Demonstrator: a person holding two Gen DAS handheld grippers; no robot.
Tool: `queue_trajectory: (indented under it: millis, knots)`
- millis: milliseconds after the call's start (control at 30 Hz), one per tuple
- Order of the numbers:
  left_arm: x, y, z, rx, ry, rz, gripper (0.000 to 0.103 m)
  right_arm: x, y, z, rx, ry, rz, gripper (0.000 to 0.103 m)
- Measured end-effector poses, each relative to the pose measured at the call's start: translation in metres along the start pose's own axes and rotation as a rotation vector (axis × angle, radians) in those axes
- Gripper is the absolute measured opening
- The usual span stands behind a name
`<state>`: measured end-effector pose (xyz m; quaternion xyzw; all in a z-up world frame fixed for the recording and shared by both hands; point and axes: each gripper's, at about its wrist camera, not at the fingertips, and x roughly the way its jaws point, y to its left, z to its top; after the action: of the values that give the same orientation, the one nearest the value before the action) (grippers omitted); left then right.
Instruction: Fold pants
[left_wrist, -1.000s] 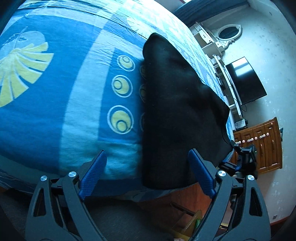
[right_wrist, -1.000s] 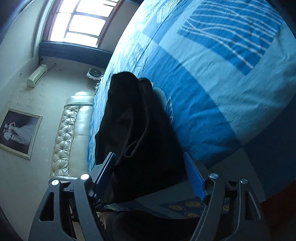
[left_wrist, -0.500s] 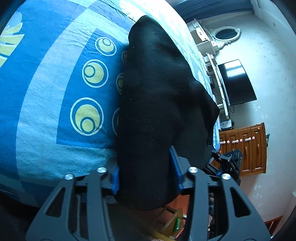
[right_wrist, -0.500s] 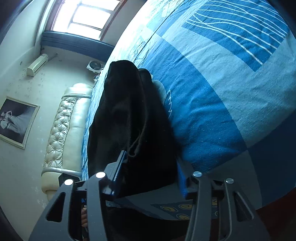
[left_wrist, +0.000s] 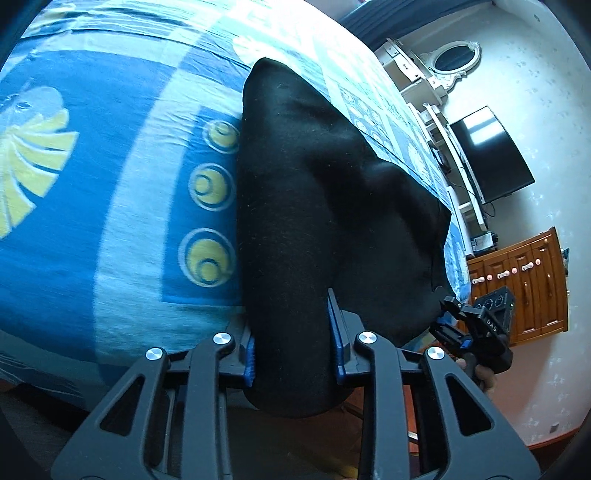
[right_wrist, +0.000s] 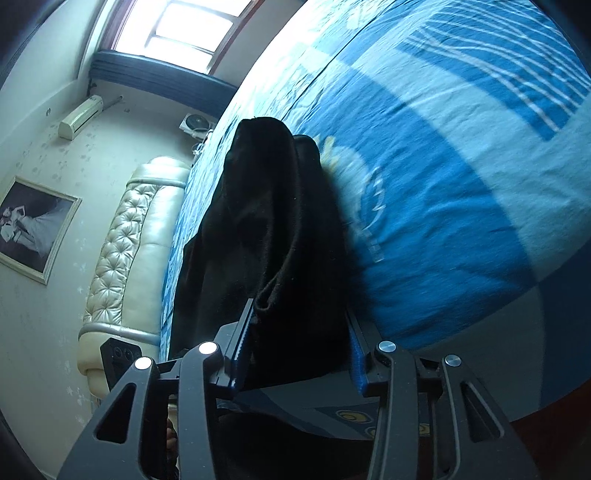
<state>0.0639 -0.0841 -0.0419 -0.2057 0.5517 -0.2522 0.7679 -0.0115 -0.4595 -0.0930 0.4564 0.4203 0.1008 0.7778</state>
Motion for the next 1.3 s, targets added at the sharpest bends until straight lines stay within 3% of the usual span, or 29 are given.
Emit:
queue_trajectory:
  millis: [533,733,867,933,1067,1167,1300]
  knots:
    - [-0.044,0.040,-0.004,-0.073,-0.059,0.063,0.029,0.059,0.052,-0.009,-0.079,0.105,0.015,0.043]
    - [-0.045,0.046,-0.008,-0.100,-0.058,0.040,0.030,0.066,0.052,-0.011,-0.084,0.114,0.023,0.043]
    - [-0.044,0.047,-0.010,-0.098,-0.063,0.014,0.037,0.063,0.046,-0.011,-0.074,0.107,0.037,0.043]
    - [-0.045,0.051,-0.009,-0.113,-0.071,-0.015,0.042,0.062,0.042,-0.010,-0.056,0.109,0.053,0.048]
    - [-0.057,0.066,-0.008,-0.154,-0.112,-0.079,0.066,0.055,0.036,-0.005,-0.036,0.111,0.090,0.057]
    - [-0.066,0.076,-0.001,-0.179,-0.139,-0.122,0.071,0.045,0.036,0.006,-0.049,0.071,0.081,0.066]
    - [-0.050,0.080,0.019,-0.193,-0.091,-0.137,0.071,0.051,0.037,0.024,-0.026,0.066,0.117,0.067]
